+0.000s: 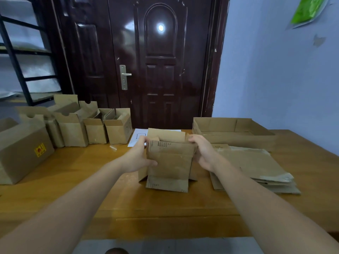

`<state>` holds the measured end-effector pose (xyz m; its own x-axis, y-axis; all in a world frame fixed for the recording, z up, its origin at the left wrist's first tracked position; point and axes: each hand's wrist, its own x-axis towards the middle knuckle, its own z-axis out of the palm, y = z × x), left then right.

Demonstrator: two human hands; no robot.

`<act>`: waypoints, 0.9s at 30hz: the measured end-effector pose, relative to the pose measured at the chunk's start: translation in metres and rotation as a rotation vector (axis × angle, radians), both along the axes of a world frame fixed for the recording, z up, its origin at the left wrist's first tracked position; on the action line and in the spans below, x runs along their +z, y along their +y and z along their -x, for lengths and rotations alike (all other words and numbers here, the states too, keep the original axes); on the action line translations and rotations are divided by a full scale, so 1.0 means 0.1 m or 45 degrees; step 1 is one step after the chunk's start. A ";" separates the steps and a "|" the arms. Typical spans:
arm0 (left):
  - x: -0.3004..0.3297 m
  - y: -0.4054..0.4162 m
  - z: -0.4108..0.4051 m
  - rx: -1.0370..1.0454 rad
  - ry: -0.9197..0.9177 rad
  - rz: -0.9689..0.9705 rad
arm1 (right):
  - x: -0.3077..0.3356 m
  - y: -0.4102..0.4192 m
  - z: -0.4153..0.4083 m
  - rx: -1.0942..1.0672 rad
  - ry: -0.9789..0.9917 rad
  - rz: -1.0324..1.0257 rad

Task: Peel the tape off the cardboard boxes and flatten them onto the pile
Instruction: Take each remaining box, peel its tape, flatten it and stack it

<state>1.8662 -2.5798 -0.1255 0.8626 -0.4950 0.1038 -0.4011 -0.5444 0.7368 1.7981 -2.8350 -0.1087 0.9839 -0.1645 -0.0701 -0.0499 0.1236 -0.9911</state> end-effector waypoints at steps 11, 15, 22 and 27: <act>-0.04 0.01 0.16 0.364 -0.154 -0.014 | -0.15 0.07 0.18 0.095 0.085 -0.224; -0.07 0.06 0.17 0.535 -0.198 0.014 | -0.25 0.00 0.23 0.263 0.043 -0.258; 0.11 0.09 0.10 0.679 -0.216 0.340 | -0.19 0.14 0.08 0.128 -0.029 0.387; 0.32 0.30 0.07 0.235 -0.050 0.227 | -0.02 0.11 -0.01 0.057 -0.211 0.406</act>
<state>1.8589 -2.5494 -0.0931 0.9303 -0.3003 0.2105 -0.3371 -0.4743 0.8133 1.7986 -2.8242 -0.1104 0.9843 -0.1090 0.1386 0.1159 -0.1920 -0.9745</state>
